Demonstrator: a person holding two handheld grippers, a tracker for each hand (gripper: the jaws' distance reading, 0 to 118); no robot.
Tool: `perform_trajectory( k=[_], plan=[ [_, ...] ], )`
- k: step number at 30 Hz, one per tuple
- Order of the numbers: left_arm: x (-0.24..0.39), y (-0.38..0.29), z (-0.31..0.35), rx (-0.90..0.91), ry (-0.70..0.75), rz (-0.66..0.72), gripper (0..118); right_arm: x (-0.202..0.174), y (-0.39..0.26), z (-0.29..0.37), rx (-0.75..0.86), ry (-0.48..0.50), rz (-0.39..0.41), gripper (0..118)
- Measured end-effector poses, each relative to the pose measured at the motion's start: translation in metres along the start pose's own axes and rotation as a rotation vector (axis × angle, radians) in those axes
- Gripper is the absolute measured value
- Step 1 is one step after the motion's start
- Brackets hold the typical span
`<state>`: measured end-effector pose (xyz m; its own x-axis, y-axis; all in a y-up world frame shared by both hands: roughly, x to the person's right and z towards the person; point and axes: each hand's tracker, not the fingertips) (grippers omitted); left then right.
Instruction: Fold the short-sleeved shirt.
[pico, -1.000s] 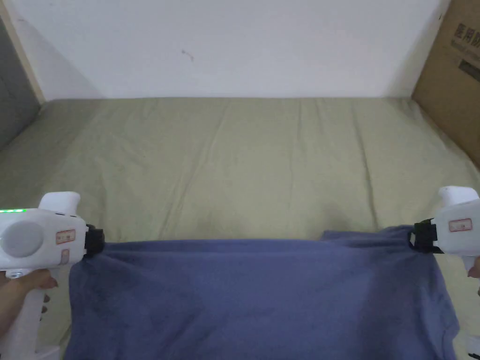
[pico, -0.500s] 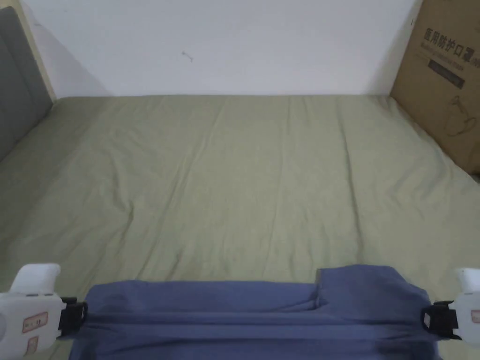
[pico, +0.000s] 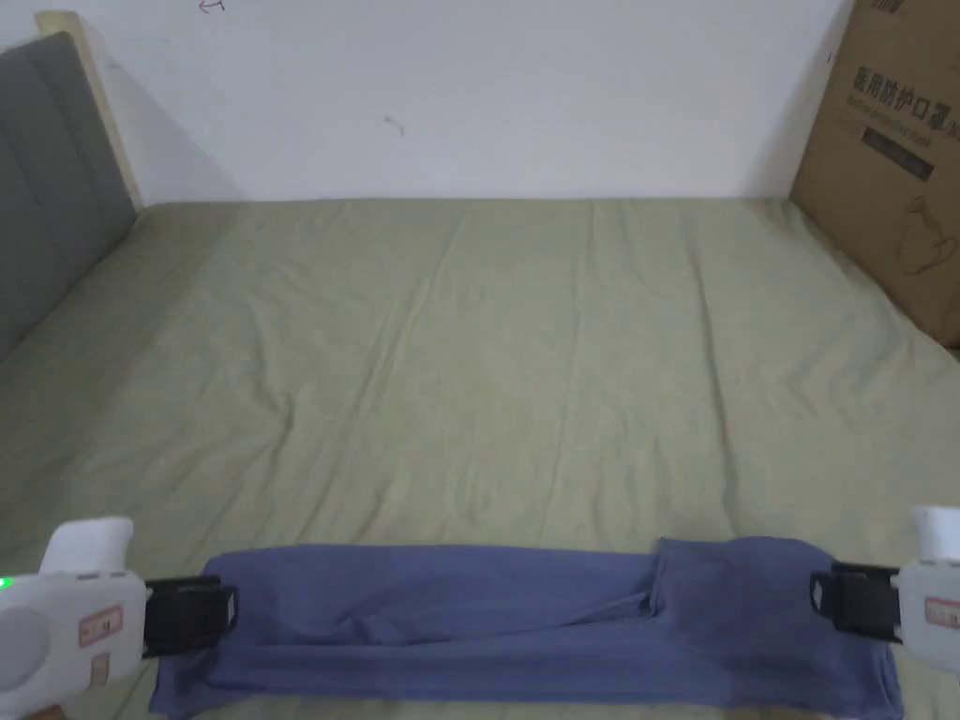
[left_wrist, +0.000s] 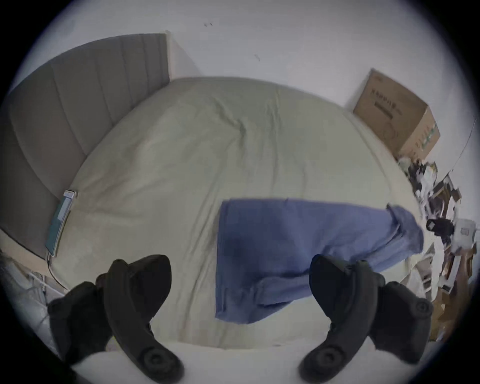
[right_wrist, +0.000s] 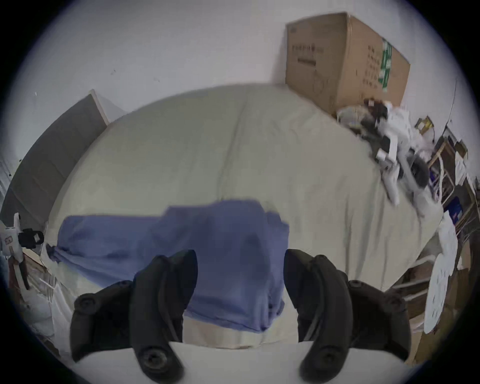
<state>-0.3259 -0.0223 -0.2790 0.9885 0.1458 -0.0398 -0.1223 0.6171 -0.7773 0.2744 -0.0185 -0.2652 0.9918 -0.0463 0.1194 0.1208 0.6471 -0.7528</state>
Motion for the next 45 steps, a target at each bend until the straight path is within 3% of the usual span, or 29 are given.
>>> perform_trajectory(
  k=[1,2,3,4,5,6,10,15,19,20,21,22,23,24,26,30,36,42,43,44,45],
  plan=[
    [0.003,0.004,0.01,0.023,-0.016,0.014,102,-0.012,0.007,0.009,0.044,0.02,0.008,75],
    [0.005,0.009,0.02,0.057,-0.038,0.033,78,-0.028,0.014,0.021,0.104,0.036,0.019,72],
    [0.006,0.012,0.027,0.072,-0.071,0.046,45,-0.04,0.02,0.029,0.152,0.052,0.032,65],
    [0.006,0.014,0.032,0.082,-0.098,0.056,10,-0.053,0.024,0.034,0.198,0.064,0.058,46],
    [0.007,0.014,0.034,0.094,-0.117,0.069,2,-0.068,0.027,0.038,0.259,0.061,0.092,10],
    [0.007,0.014,0.034,0.091,-0.119,0.065,0,-0.082,0.029,0.042,0.319,0.045,0.108,2],
    [-0.001,0.003,0.033,0.066,-0.204,0.145,0,-0.145,0.025,0.052,0.506,0.015,0.137,2],
    [-0.025,-0.013,0.032,0.041,-0.227,0.194,0,-0.19,0.022,0.055,0.541,0.049,0.101,2],
    [-0.062,-0.027,0.025,0.044,-0.325,0.352,0,-0.213,0.017,0.052,0.553,0.054,0.165,2],
    [-0.071,-0.031,0.021,0.04,-0.355,0.397,8,-0.217,0.016,0.052,0.545,0.065,0.17,2],
    [-0.081,-0.035,0.016,0.029,-0.387,0.455,27,-0.218,0.016,0.05,0.535,0.072,0.168,2],
    [-0.09,-0.039,0.009,0.0,-0.432,0.503,59,-0.219,0.016,0.048,0.526,0.078,0.164,2],
    [-0.096,-0.044,0.0,-0.027,-0.477,0.55,105,-0.22,0.015,0.047,0.512,0.087,0.157,2],
    [-0.1,-0.049,-0.008,-0.054,-0.496,0.576,118,-0.221,0.014,0.046,0.501,0.095,0.148,2],
    [-0.108,-0.057,-0.023,-0.039,-0.557,0.612,115,-0.222,0.015,0.042,0.478,0.094,0.136,2],
    [-0.106,-0.066,-0.062,-0.118,-0.539,0.673,115,-0.222,0.016,0.034,0.449,0.077,0.136,2],
    [-0.099,-0.049,-0.1,-0.116,-0.744,0.799,116,-0.222,0.022,0.024,0.412,0.064,0.122,2],
    [-0.07,-0.026,-0.123,-0.184,-0.793,0.644,115,-0.224,0.021,0.015,0.38,0.053,0.128,2],
    [-0.067,-0.023,-0.12,-0.179,-0.755,0.596,110,-0.223,0.022,0.013,0.376,0.052,0.128,2],
    [-0.065,-0.019,-0.12,-0.185,-0.726,0.56,71,-0.222,0.023,0.012,0.367,0.053,0.124,2],
    [-0.067,-0.016,-0.124,-0.224,-0.626,0.543,8,-0.221,0.024,0.01,0.361,0.057,0.113,2]
  ],
)
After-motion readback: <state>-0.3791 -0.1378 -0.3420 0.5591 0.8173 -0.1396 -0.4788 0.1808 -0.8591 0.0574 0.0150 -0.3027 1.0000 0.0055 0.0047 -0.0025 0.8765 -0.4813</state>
